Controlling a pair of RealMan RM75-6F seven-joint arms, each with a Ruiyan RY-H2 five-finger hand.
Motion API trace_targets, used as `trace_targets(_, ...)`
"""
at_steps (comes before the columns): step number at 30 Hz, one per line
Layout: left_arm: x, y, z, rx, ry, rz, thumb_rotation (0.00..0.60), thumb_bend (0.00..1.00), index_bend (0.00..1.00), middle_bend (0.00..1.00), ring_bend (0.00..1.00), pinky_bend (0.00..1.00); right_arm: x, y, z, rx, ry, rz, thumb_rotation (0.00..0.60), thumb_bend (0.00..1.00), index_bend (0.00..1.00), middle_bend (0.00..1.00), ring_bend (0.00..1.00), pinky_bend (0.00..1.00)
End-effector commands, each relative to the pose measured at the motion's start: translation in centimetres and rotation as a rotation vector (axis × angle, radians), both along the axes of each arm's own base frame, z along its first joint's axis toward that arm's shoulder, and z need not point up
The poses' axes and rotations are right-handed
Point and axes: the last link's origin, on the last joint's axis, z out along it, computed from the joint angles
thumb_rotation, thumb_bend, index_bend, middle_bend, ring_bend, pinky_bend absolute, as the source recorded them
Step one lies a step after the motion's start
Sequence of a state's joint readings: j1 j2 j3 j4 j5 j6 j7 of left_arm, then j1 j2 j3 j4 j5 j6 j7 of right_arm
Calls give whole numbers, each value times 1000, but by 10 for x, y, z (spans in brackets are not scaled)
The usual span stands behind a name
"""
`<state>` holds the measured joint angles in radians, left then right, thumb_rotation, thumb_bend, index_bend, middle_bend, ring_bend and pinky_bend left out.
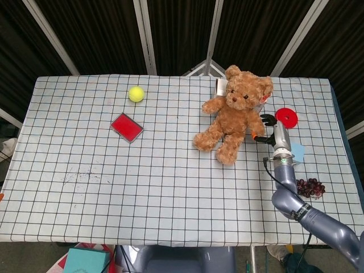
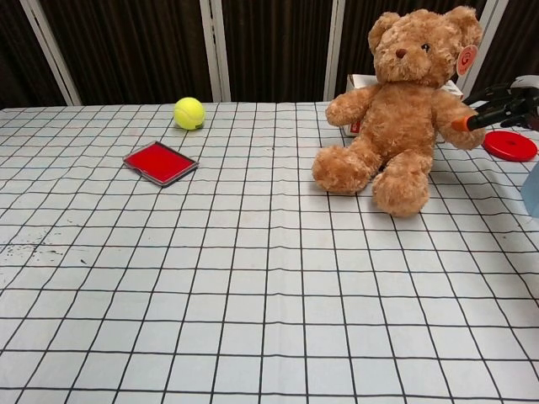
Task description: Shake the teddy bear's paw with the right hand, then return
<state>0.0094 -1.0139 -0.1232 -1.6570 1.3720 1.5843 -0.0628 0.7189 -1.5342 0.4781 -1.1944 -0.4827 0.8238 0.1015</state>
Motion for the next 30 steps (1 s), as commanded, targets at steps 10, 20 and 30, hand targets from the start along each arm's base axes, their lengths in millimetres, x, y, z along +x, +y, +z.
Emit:
trace_targets(10,-1,0,-1,-9,1,13,600,204,255,118,58,192,-1,-2,-13,-10,14,-34,600,311,389,420,321,0)
trace_targets(20,-2,0,0,-9,-1,18,600,204,257,118,58,192,1,-4,-17,-39,15,-44,600,311,503,496,375,0)
trace_targets(30,-2,0,2,-5,-4,18,600,204,258,118,58,192,6,-9,-15,-73,37,-24,600,417,679,564,417,0)
